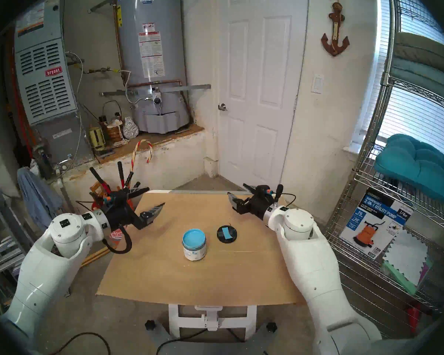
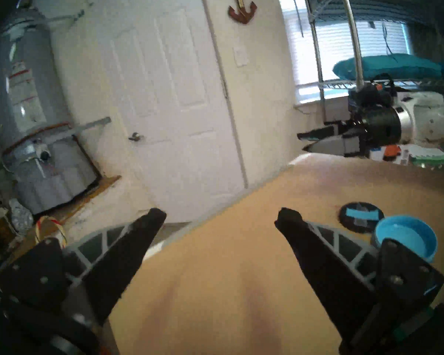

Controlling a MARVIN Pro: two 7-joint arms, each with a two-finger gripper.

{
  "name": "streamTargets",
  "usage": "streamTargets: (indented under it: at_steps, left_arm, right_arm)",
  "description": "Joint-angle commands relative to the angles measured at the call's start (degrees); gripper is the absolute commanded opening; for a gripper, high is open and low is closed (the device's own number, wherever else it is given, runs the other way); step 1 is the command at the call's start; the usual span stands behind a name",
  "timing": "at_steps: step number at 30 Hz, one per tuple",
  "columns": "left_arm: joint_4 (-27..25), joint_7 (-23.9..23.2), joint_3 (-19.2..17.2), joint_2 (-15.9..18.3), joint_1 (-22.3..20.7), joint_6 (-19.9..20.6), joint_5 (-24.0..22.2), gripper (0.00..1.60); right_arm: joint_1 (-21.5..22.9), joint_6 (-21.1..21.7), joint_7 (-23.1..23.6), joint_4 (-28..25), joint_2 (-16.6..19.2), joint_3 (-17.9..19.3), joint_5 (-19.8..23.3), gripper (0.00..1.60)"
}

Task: Open paint jar

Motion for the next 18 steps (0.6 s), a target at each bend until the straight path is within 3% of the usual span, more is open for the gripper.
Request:
streamTargets:
  at_steps: [1, 2, 4, 5, 11, 18]
  left_arm:
    - [-4.45, 7.73, -1.43, -6.24, -0.67, -0.59, 0.08, 1.6]
    - [-4.75, 7.3, -1.36, -6.6, -0.79, -0.49, 0.44, 1.6]
    - [-5.86, 11.05, -0.81, -8.1, -0.5, -0.4, 0.86, 1.6]
    - [-6.0, 10.39, -0.9, -8.44, -0.6, -0.37, 0.98, 1.6]
    - [-8.05, 17.6, -1.01, -12.1, -0.27, 0.1, 2.68, 1.6]
    - [-11.04, 25.42, -1.04, -16.96, 0.21, 2.12, 7.67, 1.6]
  right_arm:
    - [0.38, 0.42, -5.68, -4.06, -3.14, 0.91, -0.56, 1.6]
    - [0.26, 0.69, -6.44, -4.52, -3.58, 1.16, -0.38, 1.6]
    - [-0.09, 1.03, -8.45, -5.94, -4.26, 1.33, -0.81, 1.6]
    - [-0.18, 1.19, -8.99, -6.44, -4.45, 1.39, -0.9, 1.6]
    - [-1.5, 2.98, -14.57, -10.63, -6.49, 2.59, -1.28, 1.6]
    - [-4.26, 5.96, -21.97, -15.89, -8.67, 2.44, -3.82, 1.6]
